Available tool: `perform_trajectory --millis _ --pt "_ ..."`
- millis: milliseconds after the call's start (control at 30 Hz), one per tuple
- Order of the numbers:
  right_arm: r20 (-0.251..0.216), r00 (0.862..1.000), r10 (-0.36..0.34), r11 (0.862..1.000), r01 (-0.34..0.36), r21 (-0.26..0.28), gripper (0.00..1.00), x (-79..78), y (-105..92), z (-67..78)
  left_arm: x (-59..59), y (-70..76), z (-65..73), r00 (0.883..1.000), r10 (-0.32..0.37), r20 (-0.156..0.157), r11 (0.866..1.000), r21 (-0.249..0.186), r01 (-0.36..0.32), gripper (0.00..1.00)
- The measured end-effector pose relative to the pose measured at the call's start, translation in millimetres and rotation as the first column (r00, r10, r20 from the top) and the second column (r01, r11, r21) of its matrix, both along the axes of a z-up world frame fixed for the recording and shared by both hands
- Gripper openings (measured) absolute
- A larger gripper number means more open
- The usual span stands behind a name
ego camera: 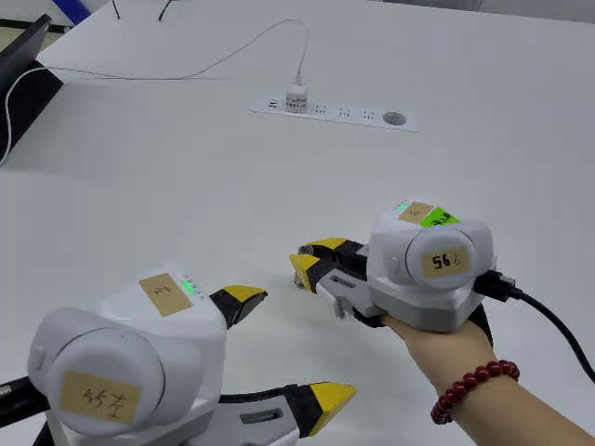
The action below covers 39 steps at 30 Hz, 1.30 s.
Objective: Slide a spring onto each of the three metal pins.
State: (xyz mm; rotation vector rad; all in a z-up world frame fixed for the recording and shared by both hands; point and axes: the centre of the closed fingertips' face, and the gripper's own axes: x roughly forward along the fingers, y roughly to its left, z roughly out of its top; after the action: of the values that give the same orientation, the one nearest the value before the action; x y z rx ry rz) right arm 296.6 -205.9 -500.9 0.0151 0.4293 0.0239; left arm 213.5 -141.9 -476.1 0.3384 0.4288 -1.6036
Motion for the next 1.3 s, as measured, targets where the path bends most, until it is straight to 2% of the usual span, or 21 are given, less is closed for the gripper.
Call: perform_trajectory --millis 233,300,333,533,833,967,1300 --pt "-0.004 1.0 -0.002 1.0 0.002 0.002 0.12 -0.3 0.2 -1.0 1.0 0.8 -0.7 1.0 0.003 0.001 1.0 0.003 -0.003 0.69" --pt "-0.011 1.0 -0.013 0.999 0.013 0.042 0.13 -0.6 1.1 -1.4 0.7 0.9 -0.6 1.0 0.001 0.002 1.0 0.002 -0.001 0.69" --pt "-0.009 1.0 -0.011 0.999 0.012 0.042 0.16 -0.4 1.1 -0.7 0.7 0.9 -0.7 1.0 0.0 0.003 1.0 0.002 0.0 0.69" --pt "0.018 1.0 -0.015 0.999 0.015 0.045 0.22 -1.9 0.6 14.1 0.3 0.8 -0.8 1.0 -0.004 0.012 1.0 0.003 0.004 0.69" --pt "0.04 0.999 -0.032 0.998 0.03 0.052 0.3 -13.5 -3.4 33.9 0.3 -0.7 1.9 0.999 -0.01 0.035 1.0 -0.002 0.01 0.68" --pt "0.043 0.998 -0.043 0.998 0.041 0.051 0.35 -19.7 -5.6 40.2 0.5 -2.5 5.5 0.998 -0.014 0.064 1.0 -0.011 0.015 0.68" --pt "0.058 0.995 -0.078 0.995 0.075 0.062 0.43 -38.6 -12.8 56.1 0.1 -7.7 8.6 0.995 -0.035 0.096 0.999 -0.005 0.036 0.66"
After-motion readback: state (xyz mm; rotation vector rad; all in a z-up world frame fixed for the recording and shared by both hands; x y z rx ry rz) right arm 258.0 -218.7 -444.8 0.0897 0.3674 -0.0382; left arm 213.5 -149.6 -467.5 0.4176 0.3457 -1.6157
